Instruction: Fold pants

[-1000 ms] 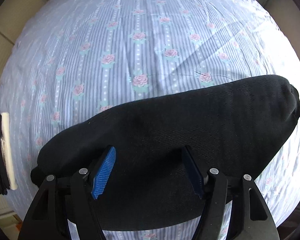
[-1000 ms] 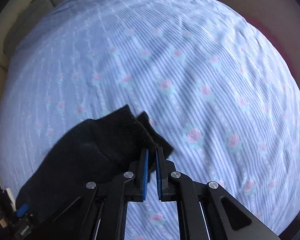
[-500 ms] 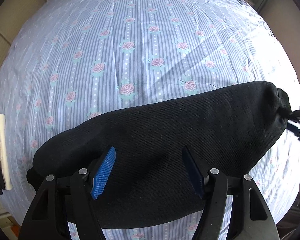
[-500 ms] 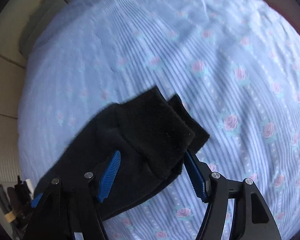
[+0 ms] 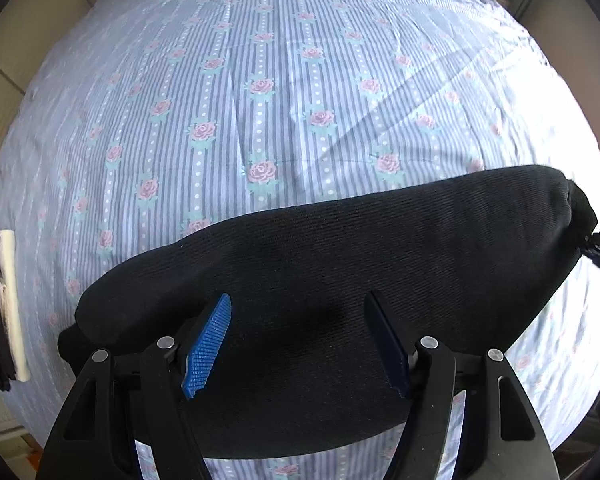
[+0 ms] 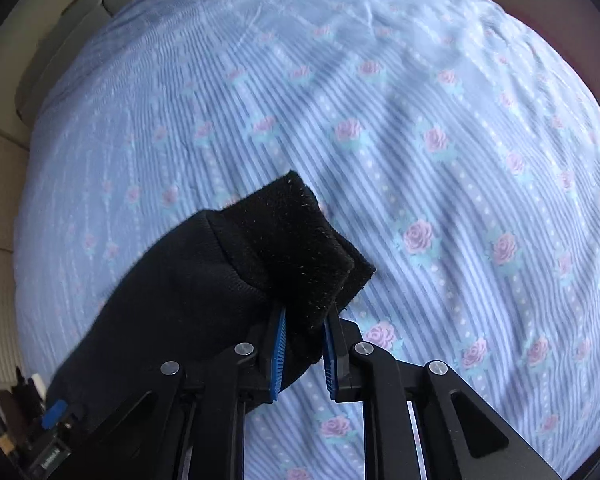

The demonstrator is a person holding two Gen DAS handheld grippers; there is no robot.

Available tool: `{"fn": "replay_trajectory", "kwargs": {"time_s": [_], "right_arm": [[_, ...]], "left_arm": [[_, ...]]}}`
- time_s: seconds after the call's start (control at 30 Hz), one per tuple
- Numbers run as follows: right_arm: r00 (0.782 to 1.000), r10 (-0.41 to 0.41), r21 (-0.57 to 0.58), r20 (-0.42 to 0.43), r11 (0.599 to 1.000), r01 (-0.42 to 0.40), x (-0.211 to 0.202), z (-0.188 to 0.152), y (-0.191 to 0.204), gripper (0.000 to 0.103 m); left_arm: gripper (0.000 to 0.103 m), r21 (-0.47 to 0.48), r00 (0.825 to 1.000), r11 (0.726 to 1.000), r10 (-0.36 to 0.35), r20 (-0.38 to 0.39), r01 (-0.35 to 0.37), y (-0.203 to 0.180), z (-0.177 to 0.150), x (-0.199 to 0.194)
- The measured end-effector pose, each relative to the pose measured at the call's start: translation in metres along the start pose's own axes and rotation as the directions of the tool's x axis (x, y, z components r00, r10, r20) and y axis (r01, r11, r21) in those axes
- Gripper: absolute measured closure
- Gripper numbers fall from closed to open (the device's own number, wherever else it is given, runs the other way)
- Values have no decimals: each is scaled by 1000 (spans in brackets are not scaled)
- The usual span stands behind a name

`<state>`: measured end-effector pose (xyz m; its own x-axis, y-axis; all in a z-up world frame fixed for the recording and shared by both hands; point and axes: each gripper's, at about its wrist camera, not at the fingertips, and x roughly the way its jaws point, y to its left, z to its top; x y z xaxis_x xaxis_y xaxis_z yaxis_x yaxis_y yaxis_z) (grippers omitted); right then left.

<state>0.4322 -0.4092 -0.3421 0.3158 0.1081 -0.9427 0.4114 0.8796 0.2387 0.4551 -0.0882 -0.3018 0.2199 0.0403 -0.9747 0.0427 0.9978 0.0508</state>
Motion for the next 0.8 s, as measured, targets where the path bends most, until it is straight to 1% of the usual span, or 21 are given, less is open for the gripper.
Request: {"fn": "replay_trajectory", "kwargs": {"time_s": [0.03, 0.07, 0.1, 0.13, 0.17, 0.23, 0.27, 0.3, 0.33, 0.37, 0.4, 0.47, 0.5, 0.57, 0.6, 0.63, 0.67, 0.73, 0.8], "right_arm": [[1000, -15, -18, 8, 1000, 16, -1, -1, 1, 85], [1000, -24, -26, 14, 999, 25, -4, -3, 3, 80], [999, -38, -28, 12, 999, 38, -1, -3, 6, 69], [999, -51, -19, -1, 999, 51, 0, -5, 4, 63], [999, -52, -5, -9, 999, 52, -2, -5, 0, 61], [1000, 10, 41, 5, 999, -11, -15, -7, -8, 59], [999, 33, 55, 21, 998, -34, -22, -11, -13, 50], [995, 74, 77, 61, 994, -78, -33, -14, -18, 30], [991, 103, 79, 84, 991, -109, -38, -17, -20, 21], [986, 135, 74, 102, 987, -142, -40, -19, -22, 16], [981, 160, 66, 110, 984, -168, -39, -19, -23, 16], [982, 171, 65, 83, 982, -176, -27, -17, -26, 16], [981, 186, 79, 58, 979, -191, -14, -13, -30, 16], [978, 205, 132, 46, 969, -209, -2, -12, -38, 16], [972, 232, 167, 39, 957, -235, 4, -11, -42, 16], [959, 280, 178, 31, 943, -281, 11, -9, -45, 16], [954, 299, 170, 18, 940, -298, 17, -7, -46, 16], [956, 294, 161, 3, 943, -290, 33, -5, -43, 15], [950, 312, 168, 24, 935, -311, 37, -3, -43, 13]], "left_arm": [[35, 7, 1000, 1000, 7, -3, -7, 0, 0, 1], [35, 10, 1000, 1000, 7, -6, -7, 0, -1, 2], [35, 9, 1000, 1000, 7, -9, -7, 1, -1, 3], [35, 3, 1000, 1000, 10, -13, -10, 2, -2, 2], [35, -1, 1000, 1000, 6, -11, -6, 2, -3, 1], [35, 12, 1000, 1000, -2, 9, 1, 0, -7, -5], [35, 26, 1000, 1000, -6, 26, 5, -3, -10, -10], [35, 35, 999, 999, -12, 40, 11, -6, -15, -14], [35, 49, 998, 999, -23, 56, 21, -9, -19, -19], [35, 64, 997, 997, -35, 69, 31, -12, -25, -24], [35, 85, 996, 996, -44, 75, 37, -17, -31, -27], [35, 111, 996, 993, -56, 76, 47, -24, -39, -30], [35, 118, 995, 991, -68, 69, 59, -29, -43, -30], [35, 125, 995, 989, -89, 52, 82, -36, -46, -29], [35, 127, 995, 988, -90, 48, 83, -39, -48, -29], [35, 130, 995, 988, -88, 47, 81, -41, -49, -29], [35, 131, 995, 988, -87, 47, 80, -41, -50, -29], [35, 132, 995, 988, -83, 46, 77, -41, -52, -29], [35, 148, 996, 986, -79, 45, 72, -42, -53, -29]]}}
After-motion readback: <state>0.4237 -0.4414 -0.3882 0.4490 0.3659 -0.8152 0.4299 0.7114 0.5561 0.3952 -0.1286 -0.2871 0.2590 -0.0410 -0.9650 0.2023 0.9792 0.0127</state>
